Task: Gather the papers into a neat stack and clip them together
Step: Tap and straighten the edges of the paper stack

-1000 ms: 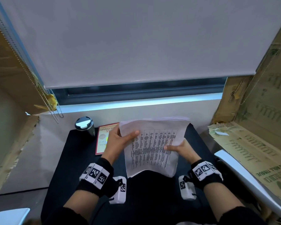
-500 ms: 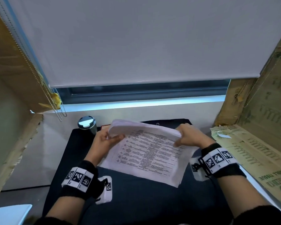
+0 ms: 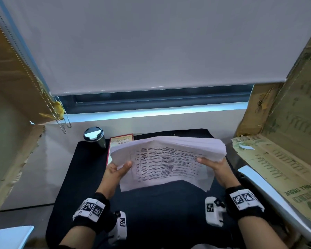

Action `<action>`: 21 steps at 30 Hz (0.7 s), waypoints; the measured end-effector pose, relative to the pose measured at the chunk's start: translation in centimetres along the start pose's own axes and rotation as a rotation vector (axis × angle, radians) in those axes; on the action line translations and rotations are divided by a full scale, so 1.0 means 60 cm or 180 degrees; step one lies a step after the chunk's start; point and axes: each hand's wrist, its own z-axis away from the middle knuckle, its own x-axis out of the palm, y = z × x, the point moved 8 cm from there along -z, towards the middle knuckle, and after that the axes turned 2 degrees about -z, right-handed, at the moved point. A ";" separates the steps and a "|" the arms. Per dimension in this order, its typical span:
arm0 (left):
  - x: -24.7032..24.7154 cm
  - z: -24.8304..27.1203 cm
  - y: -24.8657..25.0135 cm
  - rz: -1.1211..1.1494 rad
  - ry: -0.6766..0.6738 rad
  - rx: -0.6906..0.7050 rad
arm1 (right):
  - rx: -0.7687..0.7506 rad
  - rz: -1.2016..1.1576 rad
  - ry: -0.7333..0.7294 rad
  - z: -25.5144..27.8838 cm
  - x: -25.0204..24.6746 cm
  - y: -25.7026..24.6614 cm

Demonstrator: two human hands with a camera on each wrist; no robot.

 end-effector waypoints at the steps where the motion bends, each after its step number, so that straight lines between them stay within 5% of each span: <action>1: -0.002 0.001 -0.009 -0.0032 0.0029 -0.0021 | -0.0017 0.0035 0.0014 0.002 -0.004 0.003; 8: -0.031 0.009 -0.106 -0.0202 0.0153 -0.0527 | 0.0752 0.0467 0.0041 0.022 -0.029 0.120; 21: -0.027 0.001 -0.097 -0.0479 0.0533 -0.0606 | 0.0584 0.0385 0.0321 0.002 -0.044 0.085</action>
